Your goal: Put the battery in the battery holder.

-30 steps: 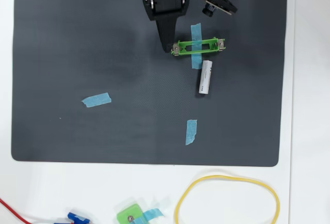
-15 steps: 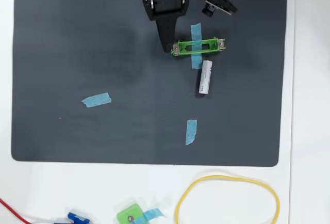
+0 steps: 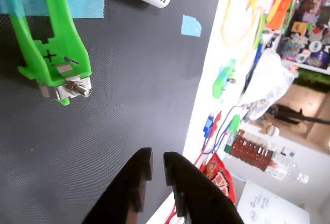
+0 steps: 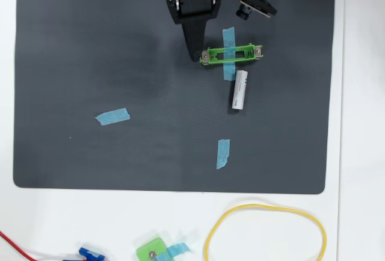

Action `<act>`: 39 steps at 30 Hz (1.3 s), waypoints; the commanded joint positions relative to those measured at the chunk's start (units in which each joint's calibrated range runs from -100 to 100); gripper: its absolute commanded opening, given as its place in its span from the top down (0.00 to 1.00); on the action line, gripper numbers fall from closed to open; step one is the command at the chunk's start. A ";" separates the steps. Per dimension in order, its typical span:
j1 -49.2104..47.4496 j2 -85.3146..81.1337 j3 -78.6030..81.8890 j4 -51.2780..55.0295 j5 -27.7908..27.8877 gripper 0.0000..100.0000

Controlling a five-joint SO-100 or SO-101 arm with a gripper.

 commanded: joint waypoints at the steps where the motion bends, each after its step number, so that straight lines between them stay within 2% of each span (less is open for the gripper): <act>1: -0.18 0.17 -4.55 3.15 0.18 1.00; 6: -0.18 0.34 -8.78 8.31 1.27 1.00; 11: 0.23 4.69 -12.04 8.31 3.36 1.00; 19: -0.08 33.86 -33.63 8.83 3.36 1.00; 26: -0.49 59.11 -50.90 18.54 4.35 1.00; 30: -8.07 67.81 -58.83 25.62 9.93 1.00; 33: -15.02 71.47 -62.79 29.64 12.12 1.00; 37: -20.00 72.75 -64.73 28.24 12.85 1.00; 39: -22.91 73.27 -64.73 27.45 15.10 1.00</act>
